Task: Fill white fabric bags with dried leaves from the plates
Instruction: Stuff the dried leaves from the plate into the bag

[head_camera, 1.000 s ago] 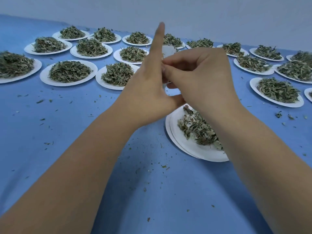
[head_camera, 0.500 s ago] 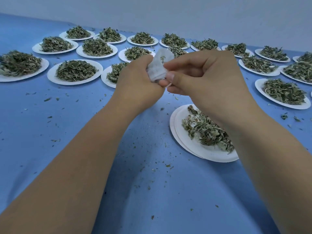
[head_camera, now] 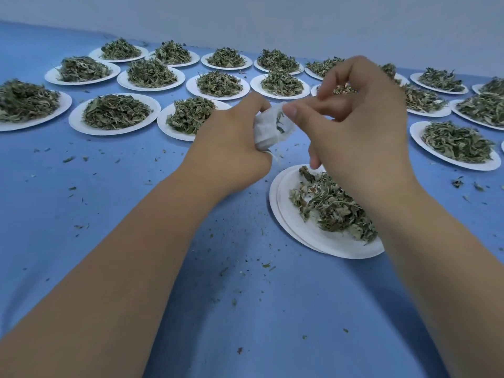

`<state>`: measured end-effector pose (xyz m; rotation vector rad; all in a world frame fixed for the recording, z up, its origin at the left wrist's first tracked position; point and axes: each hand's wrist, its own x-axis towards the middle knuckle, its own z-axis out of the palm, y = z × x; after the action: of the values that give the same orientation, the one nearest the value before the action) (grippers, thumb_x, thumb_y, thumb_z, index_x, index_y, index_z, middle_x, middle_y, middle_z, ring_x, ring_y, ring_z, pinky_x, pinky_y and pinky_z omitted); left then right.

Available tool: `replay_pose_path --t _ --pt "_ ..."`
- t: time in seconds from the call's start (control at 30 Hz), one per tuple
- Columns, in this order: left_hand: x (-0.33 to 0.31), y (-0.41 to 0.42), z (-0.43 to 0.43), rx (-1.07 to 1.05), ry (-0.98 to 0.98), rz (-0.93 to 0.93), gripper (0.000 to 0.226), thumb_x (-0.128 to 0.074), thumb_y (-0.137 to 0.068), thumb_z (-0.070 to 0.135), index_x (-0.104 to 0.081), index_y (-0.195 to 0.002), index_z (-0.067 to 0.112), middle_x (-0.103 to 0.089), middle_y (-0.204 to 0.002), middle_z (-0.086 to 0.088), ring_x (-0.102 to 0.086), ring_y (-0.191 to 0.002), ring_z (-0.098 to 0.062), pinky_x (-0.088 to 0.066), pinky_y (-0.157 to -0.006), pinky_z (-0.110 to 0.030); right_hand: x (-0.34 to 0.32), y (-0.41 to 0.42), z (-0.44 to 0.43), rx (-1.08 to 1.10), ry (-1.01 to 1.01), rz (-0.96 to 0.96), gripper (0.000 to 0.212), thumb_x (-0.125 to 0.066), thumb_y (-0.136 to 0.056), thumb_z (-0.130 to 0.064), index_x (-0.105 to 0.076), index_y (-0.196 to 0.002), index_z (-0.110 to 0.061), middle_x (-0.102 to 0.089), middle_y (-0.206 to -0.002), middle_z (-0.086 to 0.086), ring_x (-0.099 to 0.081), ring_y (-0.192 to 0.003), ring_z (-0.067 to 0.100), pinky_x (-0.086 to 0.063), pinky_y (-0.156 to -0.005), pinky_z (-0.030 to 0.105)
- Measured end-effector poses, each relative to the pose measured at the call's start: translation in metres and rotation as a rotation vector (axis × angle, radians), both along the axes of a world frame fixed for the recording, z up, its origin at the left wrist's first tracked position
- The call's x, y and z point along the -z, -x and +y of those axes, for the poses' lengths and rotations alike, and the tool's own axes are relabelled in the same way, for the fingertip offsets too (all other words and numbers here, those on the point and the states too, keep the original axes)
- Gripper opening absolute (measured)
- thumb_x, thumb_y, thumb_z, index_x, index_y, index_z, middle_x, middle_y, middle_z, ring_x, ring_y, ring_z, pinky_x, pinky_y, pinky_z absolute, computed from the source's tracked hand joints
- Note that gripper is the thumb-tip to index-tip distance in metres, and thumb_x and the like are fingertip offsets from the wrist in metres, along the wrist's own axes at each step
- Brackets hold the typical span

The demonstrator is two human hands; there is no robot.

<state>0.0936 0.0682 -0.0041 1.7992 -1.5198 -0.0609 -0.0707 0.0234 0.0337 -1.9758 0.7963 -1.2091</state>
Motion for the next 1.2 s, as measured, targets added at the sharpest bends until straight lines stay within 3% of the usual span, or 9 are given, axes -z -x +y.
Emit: replay_pose_path --t 0.33,0.47,0.63,0.77,0.87,0.93,1.0,1.07,1.2 --pt "0.0 0.004 -0.003 -0.01 -0.006 0.096 0.03 -0.064 -0.074 0.023 -0.039 -0.082 0.038 -0.047 -0.067 0.011 -0.046 -0.058 0.0 -0.03 -0.049 -0.02 0.004 0.005 -0.006 -0.178 0.031 0.199 0.008 -0.045 -0.106 -0.019 -0.047 -0.113 -0.023 -0.076 -0.098 -0.008 -0.065 -0.044 0.019 -0.044 -0.042 0.026" --pt "-0.001 0.002 -0.002 -0.007 0.0 0.111 0.027 -0.066 -0.078 0.02 -0.045 -0.092 0.03 -0.05 -0.074 0.01 -0.046 -0.064 -0.005 -0.035 -0.054 -0.027 0.004 0.007 -0.008 -0.074 0.136 0.071 0.017 -0.051 -0.095 -0.009 -0.058 -0.103 -0.023 -0.075 -0.097 -0.012 -0.065 -0.051 0.023 -0.051 -0.054 0.03" --pt "-0.003 0.003 -0.001 -0.009 -0.004 0.129 0.032 -0.064 -0.076 0.017 -0.038 -0.079 0.035 -0.046 -0.068 0.01 -0.045 -0.057 0.003 -0.028 -0.045 -0.014 0.012 0.014 -0.009 -0.119 0.181 0.295 0.038 -0.053 -0.081 -0.011 -0.076 -0.103 -0.032 -0.061 -0.051 -0.011 -0.06 -0.045 0.021 -0.047 -0.052 0.019" --pt "-0.001 0.007 -0.003 -0.002 -0.008 0.11 0.033 -0.067 -0.078 0.02 -0.039 -0.08 0.038 -0.051 -0.07 0.012 -0.05 -0.061 0.006 -0.033 -0.048 -0.012 0.018 0.009 -0.01 -0.143 0.257 0.38 0.023 -0.062 -0.091 -0.023 -0.075 -0.105 -0.035 -0.073 -0.076 -0.012 -0.07 -0.064 0.009 -0.049 -0.064 0.023" --pt "-0.005 0.002 0.002 0.08 -0.073 0.129 0.063 -0.077 -0.076 0.019 -0.044 -0.124 0.042 -0.059 -0.093 0.017 -0.059 -0.08 0.006 -0.042 -0.059 -0.014 0.016 0.009 -0.014 -0.094 0.308 0.299 0.019 -0.062 -0.095 -0.019 -0.078 -0.101 -0.026 -0.07 -0.078 -0.02 -0.07 -0.074 0.001 -0.044 -0.067 0.014" --pt "-0.01 -0.005 0.009 0.228 -0.182 0.144 0.114 -0.088 -0.07 0.024 -0.013 -0.153 0.049 -0.05 -0.132 0.019 -0.053 -0.107 0.014 -0.044 -0.082 -0.014 0.015 0.01 -0.017 -0.011 0.366 0.252 0.017 -0.062 -0.094 -0.017 -0.078 -0.098 -0.021 -0.068 -0.078 -0.022 -0.065 -0.072 -0.01 -0.043 -0.071 0.009" --pt "-0.019 -0.005 0.02 0.351 -0.245 0.082 0.138 -0.094 -0.065 0.044 0.013 -0.151 0.057 -0.014 -0.158 0.031 -0.019 -0.15 -0.003 -0.029 -0.117 -0.04 0.015 0.01 -0.017 0.036 0.41 0.242 0.017 -0.062 -0.093 -0.015 -0.078 -0.097 -0.019 -0.069 -0.08 -0.021 -0.061 -0.071 -0.016 -0.045 -0.075 0.008" --pt "-0.025 -0.001 0.025 0.43 -0.206 0.073 0.14 -0.09 -0.062 0.059 0.019 -0.149 0.057 -0.012 -0.156 0.039 0.007 -0.154 -0.006 -0.014 -0.122 -0.052 0.016 0.008 -0.015 0.039 0.444 0.275 0.016 -0.064 -0.092 -0.015 -0.079 -0.096 -0.018 -0.072 -0.082 -0.016 -0.06 -0.07 -0.018 -0.046 -0.075 0.007" --pt "-0.025 0.007 0.022 0.476 -0.105 0.174 0.138 -0.09 -0.061 0.059 0.008 -0.156 0.048 -0.03 -0.154 0.021 -0.029 -0.134 0.022 -0.029 -0.104 -0.005 0.016 0.0 -0.006 0.004 0.506 0.332 0.015 -0.066 -0.088 -0.016 -0.08 -0.089 -0.019 -0.074 -0.081 -0.005 -0.06 -0.066 -0.006 -0.05 -0.072 0.024"
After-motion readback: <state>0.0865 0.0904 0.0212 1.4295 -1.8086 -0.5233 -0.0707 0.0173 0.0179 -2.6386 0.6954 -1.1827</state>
